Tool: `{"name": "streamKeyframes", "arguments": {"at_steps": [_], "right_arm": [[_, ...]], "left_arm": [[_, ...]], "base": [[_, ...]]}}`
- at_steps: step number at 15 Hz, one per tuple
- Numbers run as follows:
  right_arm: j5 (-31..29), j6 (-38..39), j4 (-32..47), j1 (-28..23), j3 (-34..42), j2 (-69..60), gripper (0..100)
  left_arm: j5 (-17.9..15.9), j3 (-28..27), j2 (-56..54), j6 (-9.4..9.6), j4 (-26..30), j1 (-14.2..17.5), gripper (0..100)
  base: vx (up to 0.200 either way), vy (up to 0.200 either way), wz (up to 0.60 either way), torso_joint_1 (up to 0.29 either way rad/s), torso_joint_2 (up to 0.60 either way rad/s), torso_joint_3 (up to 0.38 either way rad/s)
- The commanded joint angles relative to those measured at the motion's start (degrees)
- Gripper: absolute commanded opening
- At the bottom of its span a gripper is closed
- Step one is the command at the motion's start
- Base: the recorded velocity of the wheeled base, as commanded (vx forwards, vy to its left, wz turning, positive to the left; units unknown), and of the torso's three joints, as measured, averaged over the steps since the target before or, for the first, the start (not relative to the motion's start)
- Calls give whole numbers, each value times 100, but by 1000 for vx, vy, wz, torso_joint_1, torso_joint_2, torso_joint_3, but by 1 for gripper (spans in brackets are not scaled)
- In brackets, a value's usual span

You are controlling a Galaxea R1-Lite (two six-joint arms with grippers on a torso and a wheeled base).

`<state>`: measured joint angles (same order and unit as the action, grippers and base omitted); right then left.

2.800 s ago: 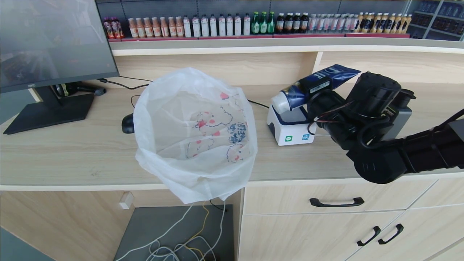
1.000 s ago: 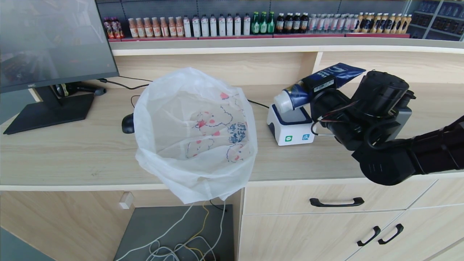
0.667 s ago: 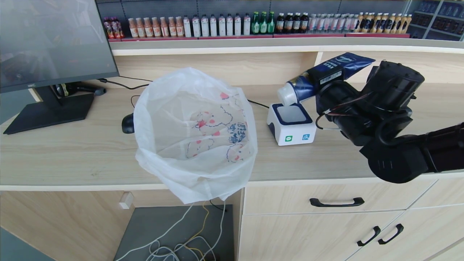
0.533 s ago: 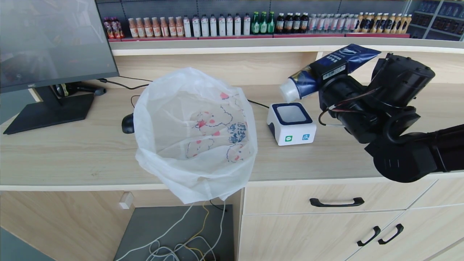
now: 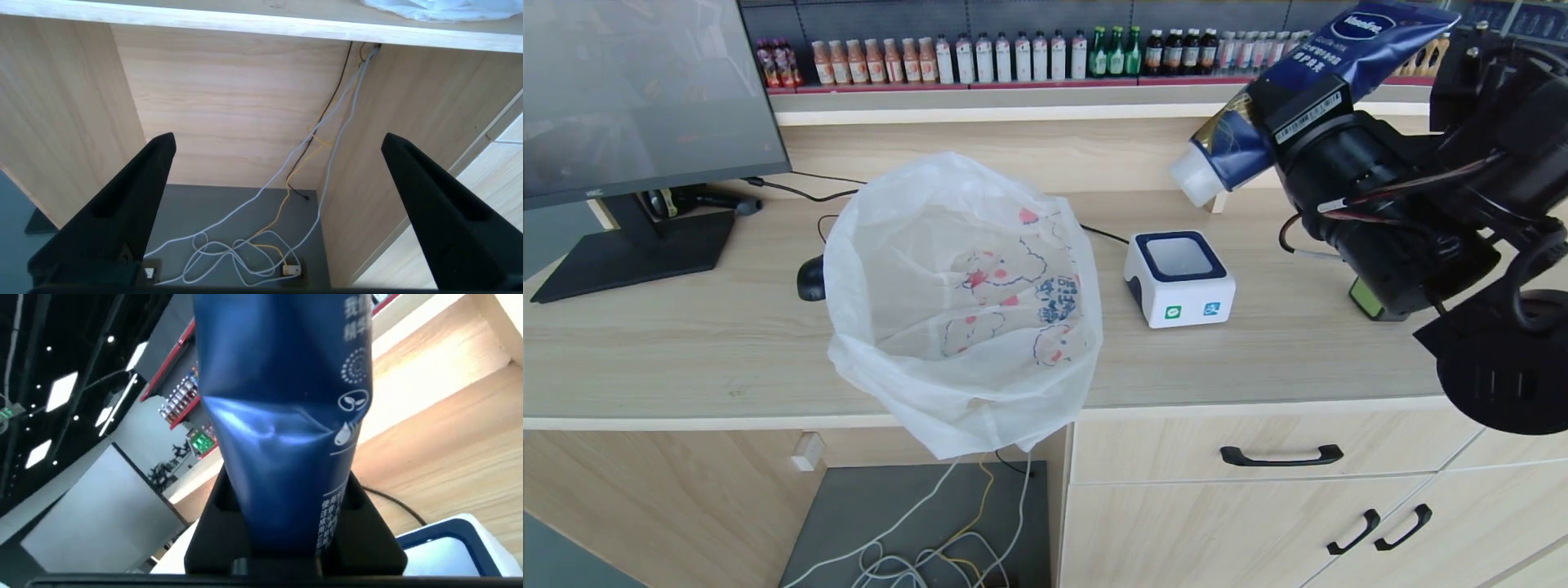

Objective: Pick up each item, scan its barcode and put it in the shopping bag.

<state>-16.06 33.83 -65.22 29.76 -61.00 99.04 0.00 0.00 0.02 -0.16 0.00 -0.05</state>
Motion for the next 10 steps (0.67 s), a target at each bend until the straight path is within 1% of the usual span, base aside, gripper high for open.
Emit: {"name": "streamKeyframes", "arguments": {"at_steps": [1,2,3,4,6,7,8,9,10], "right_arm": [[-56,-500,-325,276,554,-420,0],[-47,-860,-632,382,888,-517,0],[-38,-1414,-1195,470,1407,-596,0],[-12,-1880,-1643,478,1767,-622,0],[41,-2601,-2311,470,2119,-631,0],[76,-3049,-2478,470,2347,-640,0],[76,-3269,-2478,478,2541,-658,0],[67,-3409,-2478,478,2910,-754,0],[76,-3559,-2478,478,3077,-842,0]], "left_arm": [[0,0,-2,-2,0,-4,100],[0,0,-2,-2,0,5,100],[0,0,-2,-2,0,-4,100],[0,0,-2,-2,0,5,100],[0,0,-2,-2,0,5,100],[0,0,-2,-2,0,-4,100],[0,0,-2,7,0,-4,100],[0,0,-2,7,0,5,100],[0,0,-2,7,0,-4,100]], "base": [[0,0,0,0,0,0],[0,0,0,0,0,0],[0,0,0,0,0,0],[0,0,0,0,0,0],[0,0,0,0,0,0],[0,0,0,0,0,0],[0,0,0,0,0,0],[0,0,0,0,0,0],[0,0,0,0,0,0]]}}
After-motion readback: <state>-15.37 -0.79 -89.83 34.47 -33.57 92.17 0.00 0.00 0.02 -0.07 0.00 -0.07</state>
